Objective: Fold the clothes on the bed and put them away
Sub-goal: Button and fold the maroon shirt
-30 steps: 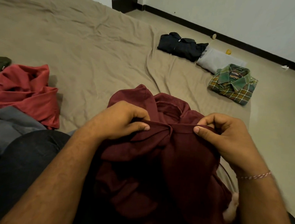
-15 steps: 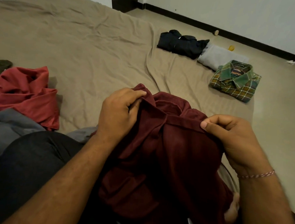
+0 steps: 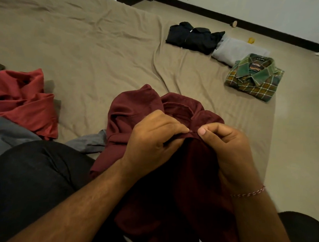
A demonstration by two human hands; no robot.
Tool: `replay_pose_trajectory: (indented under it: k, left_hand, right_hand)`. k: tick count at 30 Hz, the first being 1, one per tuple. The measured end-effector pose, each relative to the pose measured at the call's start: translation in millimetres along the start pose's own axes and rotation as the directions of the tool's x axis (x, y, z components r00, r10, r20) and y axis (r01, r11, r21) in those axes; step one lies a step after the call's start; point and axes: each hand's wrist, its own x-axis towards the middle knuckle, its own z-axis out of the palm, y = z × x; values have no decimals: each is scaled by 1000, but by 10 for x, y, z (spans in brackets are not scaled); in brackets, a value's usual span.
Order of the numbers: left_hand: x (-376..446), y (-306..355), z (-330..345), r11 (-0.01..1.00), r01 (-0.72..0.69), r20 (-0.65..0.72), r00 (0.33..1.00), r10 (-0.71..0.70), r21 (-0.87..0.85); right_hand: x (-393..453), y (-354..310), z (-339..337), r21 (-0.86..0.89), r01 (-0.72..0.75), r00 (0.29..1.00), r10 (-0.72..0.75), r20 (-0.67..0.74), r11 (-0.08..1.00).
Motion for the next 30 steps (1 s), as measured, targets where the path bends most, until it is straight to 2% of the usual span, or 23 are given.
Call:
replay_pose_trajectory:
  k: [10, 15, 17, 22, 27, 30]
  left_hand:
    - [-63, 14, 76, 1000, 24, 30, 999, -24, -11]
    - [-75, 8, 99, 998, 40, 69, 997, -37, -42]
    - [-85, -8, 115, 996, 40, 105, 994, -32, -74]
    - [-94, -37, 127, 987, 50, 185, 982, -21, -153]
    - [-47, -38, 79, 972, 111, 302, 952, -45, -208]
    - [-22, -67, 27, 949, 208, 384, 917, -106, -236]
  right_hand:
    - [-52, 111, 47, 44, 43, 999, -43, 0, 998]
    - [-70, 158, 5, -6, 85, 994, -85, 73, 996]
    - [-65, 187, -10, -30, 99, 991, -96, 96, 995]
    - [-53, 246, -47, 38, 56, 992, -60, 110, 998]
    - [-31, 308, -89, 3, 77, 986, -77, 150, 997]
    - [-24, 332, -97, -46, 122, 975, -111, 191, 992]
